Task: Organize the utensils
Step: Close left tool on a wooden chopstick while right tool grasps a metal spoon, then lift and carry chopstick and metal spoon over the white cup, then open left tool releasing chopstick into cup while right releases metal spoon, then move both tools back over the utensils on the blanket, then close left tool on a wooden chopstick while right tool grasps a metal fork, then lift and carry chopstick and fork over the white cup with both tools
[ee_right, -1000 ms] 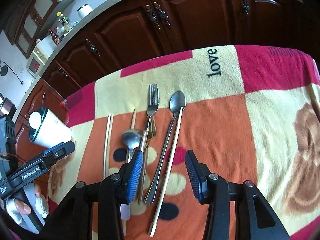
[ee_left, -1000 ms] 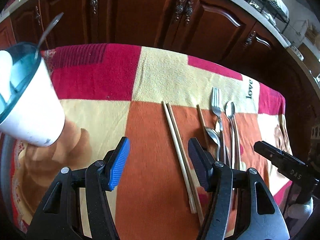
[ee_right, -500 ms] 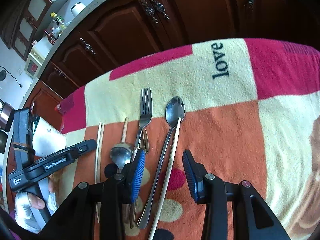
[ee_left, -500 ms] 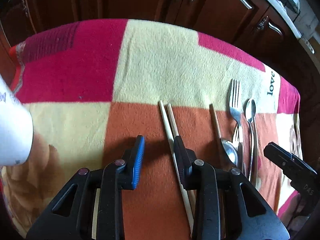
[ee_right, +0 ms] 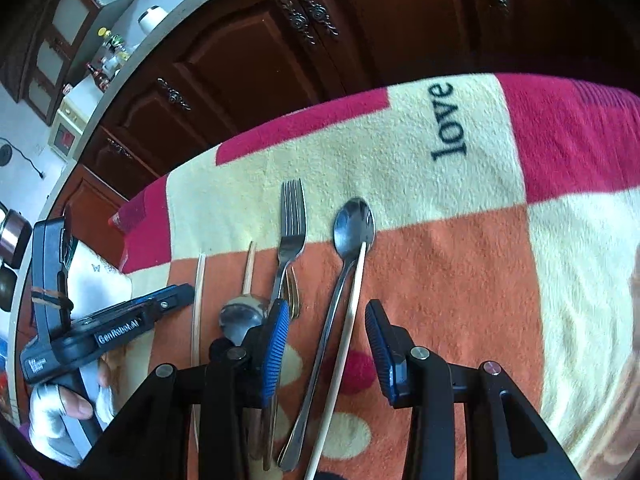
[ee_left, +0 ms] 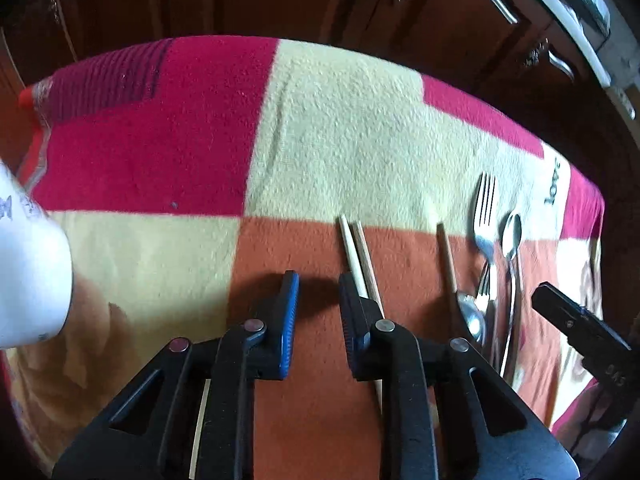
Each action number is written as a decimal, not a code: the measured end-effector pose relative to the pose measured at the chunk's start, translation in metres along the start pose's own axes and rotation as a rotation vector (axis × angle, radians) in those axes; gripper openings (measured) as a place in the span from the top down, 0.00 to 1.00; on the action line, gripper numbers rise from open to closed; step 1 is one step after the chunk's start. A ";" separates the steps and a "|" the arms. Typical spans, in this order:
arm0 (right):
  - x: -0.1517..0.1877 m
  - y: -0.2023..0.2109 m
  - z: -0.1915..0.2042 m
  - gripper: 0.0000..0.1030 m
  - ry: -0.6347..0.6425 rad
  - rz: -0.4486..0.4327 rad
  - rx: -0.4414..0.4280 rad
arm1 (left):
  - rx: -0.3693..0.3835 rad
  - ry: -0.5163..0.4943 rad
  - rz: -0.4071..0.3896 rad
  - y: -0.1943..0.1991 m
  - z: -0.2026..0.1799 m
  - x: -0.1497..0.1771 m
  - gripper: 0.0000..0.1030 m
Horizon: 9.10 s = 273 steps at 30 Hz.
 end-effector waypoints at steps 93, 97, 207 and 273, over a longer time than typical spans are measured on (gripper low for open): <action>-0.014 0.106 0.111 0.97 0.227 -0.226 -0.201 | 0.203 -0.084 -0.240 0.181 0.018 0.028 0.96; -0.013 0.109 0.145 0.97 0.263 -0.226 -0.225 | 0.181 -0.085 -0.292 0.214 0.035 0.024 0.96; 0.036 0.057 0.117 0.68 0.188 -0.129 0.014 | -0.158 -0.084 -0.322 0.149 0.007 0.074 0.52; -0.022 0.037 0.035 0.97 0.132 -0.186 -0.164 | 0.107 -0.153 -0.150 0.062 -0.028 0.030 0.96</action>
Point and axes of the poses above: each gripper's, at about its wrist camera, not at the fingertips, and y roughly against the way its jaws point, z to its left, x to its underside, the point moved 3 cm from there along -y, roughly the way its jaws point, and after that the axes turned 1 degree about y, right-handed, at the moved point
